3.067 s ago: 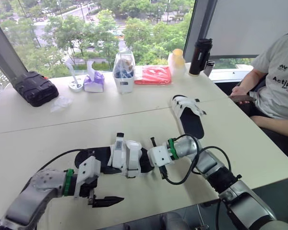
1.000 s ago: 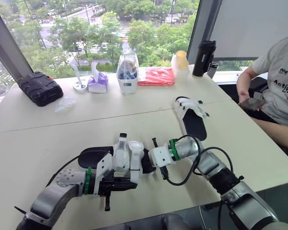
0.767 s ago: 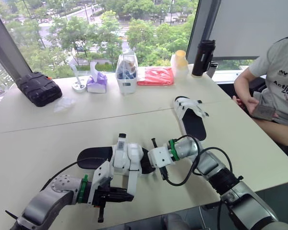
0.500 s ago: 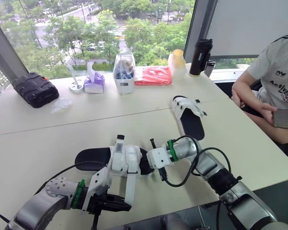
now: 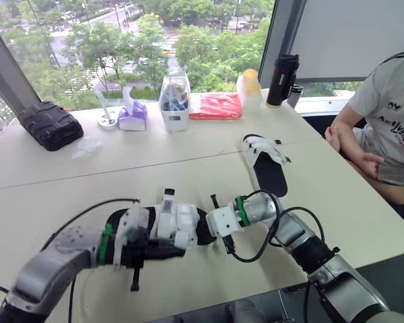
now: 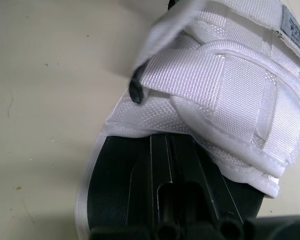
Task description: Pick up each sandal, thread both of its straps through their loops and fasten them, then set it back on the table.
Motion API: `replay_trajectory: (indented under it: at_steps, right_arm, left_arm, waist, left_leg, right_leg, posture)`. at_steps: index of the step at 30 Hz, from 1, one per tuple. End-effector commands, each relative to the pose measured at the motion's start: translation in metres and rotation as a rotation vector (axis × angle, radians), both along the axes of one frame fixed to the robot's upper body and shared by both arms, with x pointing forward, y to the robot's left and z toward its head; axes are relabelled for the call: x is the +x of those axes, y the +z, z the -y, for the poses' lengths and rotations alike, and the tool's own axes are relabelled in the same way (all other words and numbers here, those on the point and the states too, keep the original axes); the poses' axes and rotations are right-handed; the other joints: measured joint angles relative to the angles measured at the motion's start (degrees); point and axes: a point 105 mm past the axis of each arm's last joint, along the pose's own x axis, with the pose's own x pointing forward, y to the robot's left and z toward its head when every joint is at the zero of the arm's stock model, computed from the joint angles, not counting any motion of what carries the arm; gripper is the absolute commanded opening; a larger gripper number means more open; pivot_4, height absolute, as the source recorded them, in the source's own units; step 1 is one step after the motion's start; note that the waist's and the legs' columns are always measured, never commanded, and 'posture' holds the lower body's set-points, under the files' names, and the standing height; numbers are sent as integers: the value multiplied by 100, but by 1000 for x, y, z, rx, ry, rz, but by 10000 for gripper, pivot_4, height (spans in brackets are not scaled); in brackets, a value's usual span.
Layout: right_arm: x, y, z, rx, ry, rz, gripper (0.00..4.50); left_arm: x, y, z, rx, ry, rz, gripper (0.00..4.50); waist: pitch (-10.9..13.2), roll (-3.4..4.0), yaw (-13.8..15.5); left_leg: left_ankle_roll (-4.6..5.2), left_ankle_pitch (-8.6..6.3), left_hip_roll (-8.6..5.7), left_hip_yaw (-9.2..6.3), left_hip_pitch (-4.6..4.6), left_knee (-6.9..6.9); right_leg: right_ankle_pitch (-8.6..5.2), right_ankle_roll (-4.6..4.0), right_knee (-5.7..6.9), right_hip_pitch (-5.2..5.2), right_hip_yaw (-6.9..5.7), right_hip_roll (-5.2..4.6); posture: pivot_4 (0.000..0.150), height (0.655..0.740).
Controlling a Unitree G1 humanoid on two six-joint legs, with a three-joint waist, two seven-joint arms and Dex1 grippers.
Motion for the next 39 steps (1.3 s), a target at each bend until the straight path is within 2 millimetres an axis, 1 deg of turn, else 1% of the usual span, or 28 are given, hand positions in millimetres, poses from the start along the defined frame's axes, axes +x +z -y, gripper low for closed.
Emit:
replay_trajectory:
  at_steps: [1, 3, 5, 10, 13, 15, 16, 18, 20, 21, 24, 26, 29, 32, 34, 39]
  right_arm:
    - [-10, -29, 5, -104, 18, -80, 0]
    - [-10, -29, 3, -101, 20, -80, 0]
    - [-10, -29, 3, -101, 21, -79, 0]
    - [-9, -28, 2, -98, 18, -73, 0]
    - [-8, -28, 4, -96, 10, -74, 0]
    - [-9, -29, 5, -98, 8, -74, 0]
    - [-9, -29, 6, -99, 8, -74, 0]
    - [-9, -29, 6, -99, 7, -75, 0]
    - [-10, -29, 6, -99, 7, -75, 0]
    - [-10, -29, 5, -98, 8, -76, 0]
    - [-10, -29, 3, -95, 10, -74, 0]
    - [-10, -28, 3, -95, 10, -74, 0]
    - [-10, -29, 3, -95, 10, -75, 0]
    - [-10, -29, 3, -95, 9, -76, 0]
    - [-10, -29, 3, -93, 9, -76, 0]
    - [-10, -29, 3, -92, 9, -76, 0]
  left_arm:
    - [17, 28, 0, -87, 57, 62, 182]
    - [33, 35, 5, -122, 91, 68, 182]
    - [46, 35, 12, -141, 120, 57, 182]
    - [57, 27, 23, -142, 132, 6, 182]
    - [62, 23, 26, -147, 166, -35, 9182]
    - [61, 21, 25, -143, 177, -56, 18527]
    - [61, 21, 24, -140, 181, -64, 25039]
    - [65, 21, 24, -150, 213, -68, 33019]
    - [68, 23, 24, -172, 234, -78, 42334]
    - [71, 24, 23, -179, 255, -82, 44866]
    - [81, 27, 21, -197, 324, -59, 44866]
    - [92, 36, 17, -237, 394, -26, 44866]
    - [98, 53, 16, -276, 398, 3, 44866]
    - [96, 65, 18, -283, 348, 14, 44866]
    - [88, 71, 20, -241, 262, 33, 44866]
    - [77, 63, 14, -92, 123, 71, 44866]
  waist:
    - [2, -3, -8]
    - [3, -4, 7]
    - [5, -8, 9]
    - [7, -11, 9]
    - [7, -11, 12]
    - [7, -12, 14]
    - [7, -12, 13]
    - [6, -10, 13]
    - [6, -11, 14]
    - [6, -11, 16]
    - [5, -12, 34]
    - [5, -12, 33]
    - [6, -14, 26]
    - [6, -14, 11]
    - [6, -14, 3]
    - [6, -13, 4]
  left_leg:
    - [0, 0, 0, 0, -1, 0]
    - [-2, 1, -1, 0, -3, 1]
    - [-10, 6, -3, -3, -5, 3]
    - [-15, 8, -4, -2, -10, 4]
    - [-18, 10, -5, -3, -12, 6]
    - [-20, 11, -5, -4, -13, 8]
    - [-20, 11, -4, -5, -12, 9]
    - [-21, 12, -5, -5, -12, 8]
    - [-21, 12, -4, -4, -12, 7]
    - [-21, 12, -4, -5, -12, 7]
    - [-26, 15, -5, -6, -11, 9]
    - [-28, 16, -5, -6, -11, 9]
    - [-29, 16, -6, -7, -12, 8]
    - [-31, 16, -6, -5, -13, 6]
    - [-32, 17, -7, -5, -14, 5]
    - [-32, 17, -9, -4, -18, 3]
  right_leg:
    - [4, 6, 0, -1, 1, 0]
    - [9, 16, 1, -4, 0, 0]
    - [11, 15, 2, -4, -2, 2]
    - [11, 16, 2, -7, -1, 0]
    - [12, 17, 2, -9, -1, -2]
    - [12, 17, 3, -8, -1, -2]
    - [12, 17, 4, -8, -1, -2]
    - [12, 17, 4, -8, -1, -2]
    - [12, 17, 3, -8, -1, -2]
    - [12, 17, 3, -8, -1, -2]
    - [13, 17, 3, -5, -1, -3]
    - [13, 17, 4, -5, -1, -2]
    - [13, 17, 3, -6, -2, -2]
    - [13, 18, 1, -9, -1, -3]
    - [14, 18, 0, -10, -1, -3]
    - [13, 18, 2, -15, -1, -3]
  posture:
    - [1500, 7400]
    - [1500, 7400]
    - [1500, 7400]
    - [1500, 7400]
    - [1500, 7400]
    - [1500, 7400]
    - [1500, 7400]
    - [1500, 7400]
    - [1500, 7400]
    - [1500, 7400]
    - [1500, 7400]
    - [1500, 7400]
    - [1500, 7400]
    - [1500, 7400]
    - [1500, 7400]
    - [1500, 7400]
